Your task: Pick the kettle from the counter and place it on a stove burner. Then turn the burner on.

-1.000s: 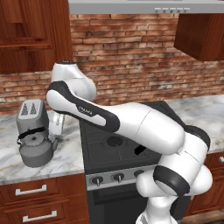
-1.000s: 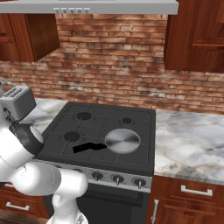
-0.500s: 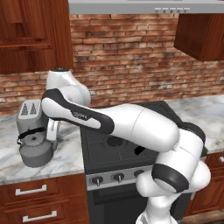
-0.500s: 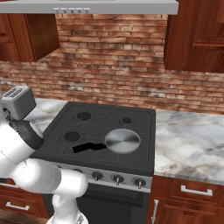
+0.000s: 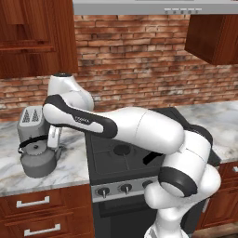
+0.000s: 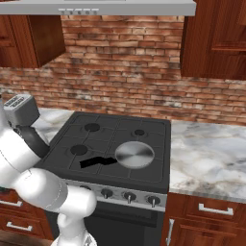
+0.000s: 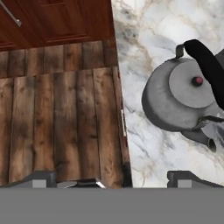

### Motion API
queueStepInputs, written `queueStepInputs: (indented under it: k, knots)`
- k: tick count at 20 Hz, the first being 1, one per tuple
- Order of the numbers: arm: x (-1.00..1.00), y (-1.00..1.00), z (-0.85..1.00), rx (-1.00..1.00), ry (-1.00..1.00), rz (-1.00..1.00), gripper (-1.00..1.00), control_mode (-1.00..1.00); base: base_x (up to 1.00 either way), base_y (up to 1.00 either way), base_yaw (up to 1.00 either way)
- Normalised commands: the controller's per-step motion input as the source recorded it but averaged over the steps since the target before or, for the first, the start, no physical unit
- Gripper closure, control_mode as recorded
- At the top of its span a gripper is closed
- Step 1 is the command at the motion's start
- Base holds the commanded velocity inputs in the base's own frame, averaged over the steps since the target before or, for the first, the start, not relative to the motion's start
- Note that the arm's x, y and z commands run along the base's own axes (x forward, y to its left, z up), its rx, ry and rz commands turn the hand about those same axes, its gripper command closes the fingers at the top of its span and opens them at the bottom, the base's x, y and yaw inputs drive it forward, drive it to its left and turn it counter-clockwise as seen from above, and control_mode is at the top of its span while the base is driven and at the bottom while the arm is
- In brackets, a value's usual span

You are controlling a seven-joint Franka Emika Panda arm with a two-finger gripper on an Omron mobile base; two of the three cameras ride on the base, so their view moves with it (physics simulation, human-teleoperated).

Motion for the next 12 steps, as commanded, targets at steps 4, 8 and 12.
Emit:
queueStepInputs:
  k: [4,8,12]
  knots:
    - [0.29,0.11,0.0,0.0,0.0,0.0,-1.0,-1.0,0.0,0.0,0.0]
    - [0.28,0.12,-0.04,0.0,0.0,0.0,-1.0,-1.0,0.0,0.0,0.0]
    - [0.27,0.14,-0.13,0.0,0.0,0.0,-1.0,-1.0,0.0,0.0,0.0]
